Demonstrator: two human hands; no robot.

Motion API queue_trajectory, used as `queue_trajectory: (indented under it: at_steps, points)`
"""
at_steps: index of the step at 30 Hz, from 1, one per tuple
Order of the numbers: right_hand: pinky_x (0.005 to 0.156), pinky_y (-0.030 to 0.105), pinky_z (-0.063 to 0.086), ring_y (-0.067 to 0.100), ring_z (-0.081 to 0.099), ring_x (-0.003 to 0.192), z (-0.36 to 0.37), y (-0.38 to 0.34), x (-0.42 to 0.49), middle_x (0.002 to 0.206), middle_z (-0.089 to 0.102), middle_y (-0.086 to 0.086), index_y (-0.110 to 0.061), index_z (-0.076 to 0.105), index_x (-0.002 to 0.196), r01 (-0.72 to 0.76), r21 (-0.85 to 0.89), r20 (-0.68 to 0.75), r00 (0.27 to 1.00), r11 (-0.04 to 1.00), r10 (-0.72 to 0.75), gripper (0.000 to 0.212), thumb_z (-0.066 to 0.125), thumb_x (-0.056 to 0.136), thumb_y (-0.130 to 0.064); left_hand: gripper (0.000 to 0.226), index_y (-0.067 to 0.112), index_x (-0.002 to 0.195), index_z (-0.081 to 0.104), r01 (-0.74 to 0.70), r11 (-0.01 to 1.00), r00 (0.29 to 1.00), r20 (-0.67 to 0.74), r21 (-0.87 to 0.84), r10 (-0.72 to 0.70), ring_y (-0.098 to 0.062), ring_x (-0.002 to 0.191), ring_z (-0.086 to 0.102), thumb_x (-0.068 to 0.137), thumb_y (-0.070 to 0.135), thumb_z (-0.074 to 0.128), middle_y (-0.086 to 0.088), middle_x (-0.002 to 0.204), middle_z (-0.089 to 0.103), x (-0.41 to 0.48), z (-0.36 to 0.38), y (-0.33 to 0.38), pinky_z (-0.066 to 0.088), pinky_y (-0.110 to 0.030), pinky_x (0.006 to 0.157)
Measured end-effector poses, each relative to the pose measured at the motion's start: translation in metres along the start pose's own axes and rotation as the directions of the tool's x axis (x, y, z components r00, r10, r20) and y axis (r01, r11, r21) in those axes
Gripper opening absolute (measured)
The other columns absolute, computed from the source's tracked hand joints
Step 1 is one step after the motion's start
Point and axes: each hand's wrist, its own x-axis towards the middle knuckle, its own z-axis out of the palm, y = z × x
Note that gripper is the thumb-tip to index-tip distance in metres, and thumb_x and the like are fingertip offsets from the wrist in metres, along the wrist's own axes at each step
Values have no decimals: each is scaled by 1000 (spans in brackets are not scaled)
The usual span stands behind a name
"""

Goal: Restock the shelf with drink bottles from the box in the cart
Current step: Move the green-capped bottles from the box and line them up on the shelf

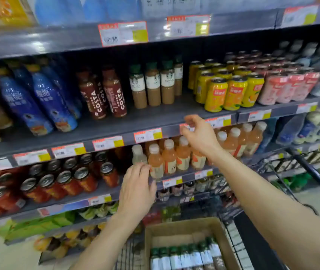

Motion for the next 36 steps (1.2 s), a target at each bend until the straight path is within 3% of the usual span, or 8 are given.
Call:
queue_trajectory:
  at_steps: [5, 10, 14, 19, 24, 29, 32, 36]
  points:
    - [85, 30, 50, 19, 62, 108, 10, 55, -107, 124, 65, 1, -16, 55, 134, -184, -145, 218, 953, 972, 212, 44, 59, 95, -34, 46, 17, 135, 53, 124, 992, 950, 288, 20, -124, -21, 127, 44, 94, 34, 60, 0, 131, 55, -110, 44, -20, 40, -33, 107]
    - [96, 34, 48, 25, 61, 116, 26, 117, -205, 126, 65, 4, -13, 56, 134, -314, -315, 365, 831, 896, 420, 45, 60, 94, -33, 45, 20, 134, 49, 228, 968, 816, 521, 109, -251, -22, 124, 45, 94, 40, 54, 0, 128, 54, -185, 73, -22, 41, -33, 103]
    - [79, 29, 46, 28, 64, 105, 42, 164, -261, 113, 68, 6, -14, 59, 122, -371, -456, 438, 698, 809, 567, 38, 62, 90, -34, 31, 21, 122, 54, 303, 948, 758, 579, 94, -300, -20, 114, 51, 95, 36, 47, 0, 119, 59, -229, 91, -15, 42, -32, 97]
    - [80, 32, 50, 30, 65, 102, 72, 243, -299, 109, 71, 11, -13, 63, 110, -418, -589, 466, 524, 692, 713, 29, 62, 89, -32, 39, 17, 132, 52, 412, 905, 669, 640, 103, -377, -19, 112, 53, 97, 34, 51, -2, 123, 60, -248, 142, -9, 47, -32, 96]
    - [75, 33, 52, 31, 66, 95, 95, 312, -316, 98, 68, 11, -11, 62, 98, -440, -676, 432, 415, 592, 801, 31, 59, 88, -41, 31, 14, 123, 56, 513, 838, 548, 679, 188, -488, -12, 86, 58, 99, 33, 52, -1, 104, 62, -255, 217, -1, 49, -22, 63]
    - [68, 29, 45, 31, 64, 86, 120, 367, -316, 99, 70, 15, -11, 61, 86, -437, -695, 403, 421, 571, 813, 17, 60, 91, -27, 36, 14, 128, 55, 549, 798, 461, 707, 248, -536, -19, 101, 58, 94, 25, 60, -4, 111, 64, -258, 288, -3, 55, -29, 79]
    - [67, 30, 51, 26, 63, 76, 140, 394, -318, 94, 71, 13, -10, 60, 82, -476, -674, 383, 429, 565, 818, 26, 58, 95, -32, 31, 11, 121, 59, 541, 797, 453, 706, 268, -544, -22, 108, 57, 92, 20, 62, -5, 112, 63, -257, 325, -1, 53, -34, 92]
    - [69, 30, 50, 30, 68, 83, 158, 415, -328, 96, 71, 15, -15, 52, 68, -507, -679, 321, 444, 530, 837, 36, 55, 97, -36, 36, 11, 130, 53, 572, 782, 420, 731, 248, -538, -22, 107, 58, 95, 15, 57, -7, 119, 59, -257, 365, 13, 54, -30, 85]
